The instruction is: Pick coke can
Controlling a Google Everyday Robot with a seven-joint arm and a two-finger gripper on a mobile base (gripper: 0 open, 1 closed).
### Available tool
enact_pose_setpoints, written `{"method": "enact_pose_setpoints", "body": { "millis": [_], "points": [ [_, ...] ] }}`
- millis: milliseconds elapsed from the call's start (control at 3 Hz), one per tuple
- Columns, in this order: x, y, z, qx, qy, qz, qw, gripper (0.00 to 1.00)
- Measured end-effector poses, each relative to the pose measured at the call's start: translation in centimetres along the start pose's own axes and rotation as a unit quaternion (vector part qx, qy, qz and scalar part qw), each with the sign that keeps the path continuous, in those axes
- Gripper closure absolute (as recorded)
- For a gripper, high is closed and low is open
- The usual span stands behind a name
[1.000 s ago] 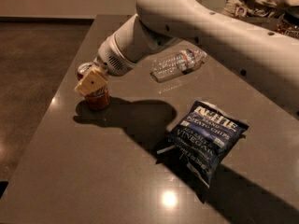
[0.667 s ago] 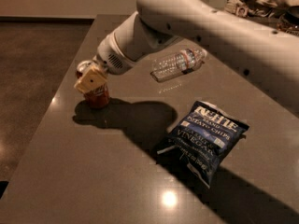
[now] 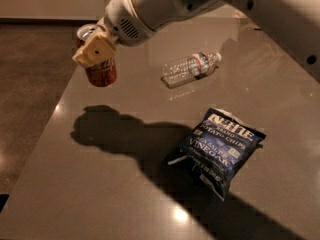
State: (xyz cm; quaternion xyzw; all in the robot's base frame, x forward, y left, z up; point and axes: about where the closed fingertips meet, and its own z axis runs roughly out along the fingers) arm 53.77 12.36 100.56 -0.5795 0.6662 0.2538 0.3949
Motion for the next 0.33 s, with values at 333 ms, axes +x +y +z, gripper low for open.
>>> {"method": "enact_pose_setpoints", "body": {
  "millis": [333],
  "points": [
    [-0.21,-0.05,-0.15,0.001,-0.001,-0.001,1.0,1.0]
  ]
}}
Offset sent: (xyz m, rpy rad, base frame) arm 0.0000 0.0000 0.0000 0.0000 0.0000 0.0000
